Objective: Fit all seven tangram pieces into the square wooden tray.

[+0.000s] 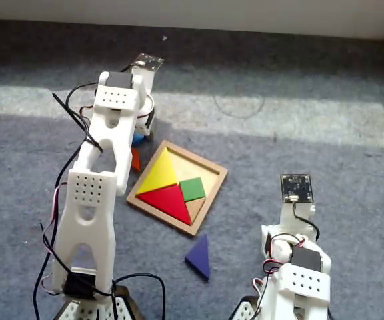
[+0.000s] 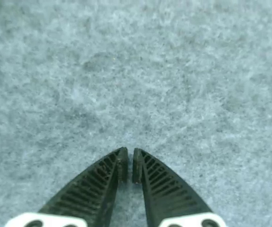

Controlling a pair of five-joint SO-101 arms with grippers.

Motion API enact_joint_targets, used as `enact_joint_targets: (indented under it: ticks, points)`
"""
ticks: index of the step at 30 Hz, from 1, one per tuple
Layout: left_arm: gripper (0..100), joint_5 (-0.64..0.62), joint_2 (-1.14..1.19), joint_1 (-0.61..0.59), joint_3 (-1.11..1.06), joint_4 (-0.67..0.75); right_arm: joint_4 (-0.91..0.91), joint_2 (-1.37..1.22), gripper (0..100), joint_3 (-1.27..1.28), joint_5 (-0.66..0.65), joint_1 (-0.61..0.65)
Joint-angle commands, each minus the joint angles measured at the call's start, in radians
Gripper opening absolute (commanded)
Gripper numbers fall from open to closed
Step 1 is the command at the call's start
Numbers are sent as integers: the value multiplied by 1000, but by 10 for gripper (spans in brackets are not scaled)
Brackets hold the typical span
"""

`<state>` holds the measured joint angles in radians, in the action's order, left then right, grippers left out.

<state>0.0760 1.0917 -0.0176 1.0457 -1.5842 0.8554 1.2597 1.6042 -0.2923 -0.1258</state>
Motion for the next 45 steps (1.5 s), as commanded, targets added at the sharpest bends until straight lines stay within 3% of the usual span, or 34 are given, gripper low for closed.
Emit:
enact_joint_targets:
  ticks: [1,15,29,37,45]
  points:
    - [141,8,-4,5,33,0,-12,10,35,1,-11,-13]
    - [140,23,-50,21,39,-37,-13,10,35,1,-11,-13]
    - [140,68,-200,159,38,-163,-15,10,35,1,-11,-13]
    - [91,301,-242,214,30,-170,-15,10,35,1,-11,-13]
    - [110,370,-245,239,30,-178,-16,10,35,1,-11,-13]
